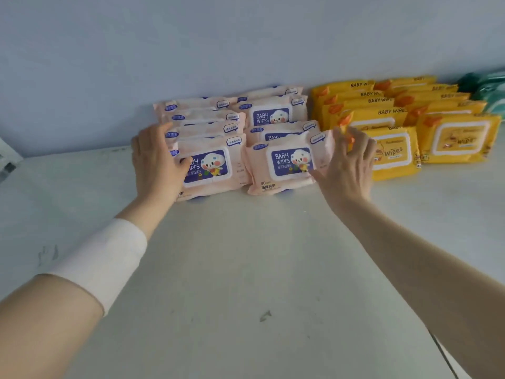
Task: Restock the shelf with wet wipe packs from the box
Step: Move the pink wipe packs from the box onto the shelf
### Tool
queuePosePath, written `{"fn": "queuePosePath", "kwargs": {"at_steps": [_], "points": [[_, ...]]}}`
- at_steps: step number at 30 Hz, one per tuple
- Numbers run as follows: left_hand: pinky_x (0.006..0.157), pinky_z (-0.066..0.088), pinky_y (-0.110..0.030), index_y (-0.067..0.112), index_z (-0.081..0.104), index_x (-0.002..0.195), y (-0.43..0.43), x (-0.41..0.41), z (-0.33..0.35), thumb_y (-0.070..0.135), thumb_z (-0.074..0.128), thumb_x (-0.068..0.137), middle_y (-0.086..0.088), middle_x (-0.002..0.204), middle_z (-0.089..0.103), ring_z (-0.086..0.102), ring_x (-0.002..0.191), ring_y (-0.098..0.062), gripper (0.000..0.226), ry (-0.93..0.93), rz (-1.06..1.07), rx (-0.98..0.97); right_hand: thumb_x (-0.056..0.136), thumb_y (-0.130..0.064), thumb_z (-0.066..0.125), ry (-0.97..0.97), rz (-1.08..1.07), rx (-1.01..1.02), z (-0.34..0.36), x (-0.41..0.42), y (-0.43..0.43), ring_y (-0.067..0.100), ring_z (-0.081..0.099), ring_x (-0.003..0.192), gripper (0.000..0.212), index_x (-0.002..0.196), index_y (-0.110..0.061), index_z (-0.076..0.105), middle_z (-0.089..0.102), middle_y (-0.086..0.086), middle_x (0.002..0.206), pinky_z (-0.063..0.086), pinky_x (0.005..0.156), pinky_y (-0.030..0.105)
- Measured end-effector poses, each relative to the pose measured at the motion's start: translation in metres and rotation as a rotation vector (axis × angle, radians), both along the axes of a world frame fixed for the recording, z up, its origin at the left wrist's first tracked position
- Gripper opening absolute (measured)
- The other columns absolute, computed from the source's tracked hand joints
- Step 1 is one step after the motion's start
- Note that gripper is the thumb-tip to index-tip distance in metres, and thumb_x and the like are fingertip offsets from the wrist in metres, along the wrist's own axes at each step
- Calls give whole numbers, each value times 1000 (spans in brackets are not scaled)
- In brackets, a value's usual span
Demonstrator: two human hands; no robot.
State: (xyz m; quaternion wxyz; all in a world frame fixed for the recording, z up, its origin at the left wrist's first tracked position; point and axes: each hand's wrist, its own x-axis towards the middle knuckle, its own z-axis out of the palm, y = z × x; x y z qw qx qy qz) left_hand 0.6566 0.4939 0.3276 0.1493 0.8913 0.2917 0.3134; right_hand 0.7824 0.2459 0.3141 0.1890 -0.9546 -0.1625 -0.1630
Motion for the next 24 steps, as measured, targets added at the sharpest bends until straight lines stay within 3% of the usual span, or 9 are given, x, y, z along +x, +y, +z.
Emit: {"fn": "queuePosePath", "kwargs": {"at_steps": [3,6,9,15,19,24], "points": [[102,32,-42,8,49,130,-50,18,28,13,62,83,-16,132,54,46,123,-35,49,217,-245,336,86,-32,62,49,91,-80,19,1,-24,32,12,143,69,144,-14,28,16,13,155,18,113,42],[103,32,-42,14,39,139,-134,50,52,23,55,91,-12,137,52,47,126,-31,51,412,-488,440,92,-32,53,104,109,-208,35,6,-83,30,1,146,63,146,-15,25,11,11,157,10,117,41],[108,28,-40,19,38,139,-236,83,60,30,53,91,-9,141,48,41,133,-26,51,589,-590,577,93,-36,50,163,61,-349,44,5,-177,30,2,146,62,146,-15,26,13,11,157,10,118,43],[108,31,-38,17,43,135,-480,120,48,22,44,92,-8,141,48,41,133,-25,43,622,-811,708,94,-39,44,366,-212,-559,36,-32,-431,33,5,145,59,145,-14,27,21,13,153,14,116,49],[104,31,-38,17,42,136,-634,121,30,24,44,93,-9,140,49,43,129,-27,44,649,-1018,723,95,-34,44,491,-468,-534,21,-74,-591,35,11,144,57,146,-14,28,27,13,151,15,115,52],[100,35,-39,16,44,134,-787,117,-22,34,45,94,-8,135,52,46,126,-28,44,680,-1269,784,94,-38,46,663,-680,-500,-27,-115,-730,35,7,145,60,146,-14,28,23,14,154,13,117,52]]}}
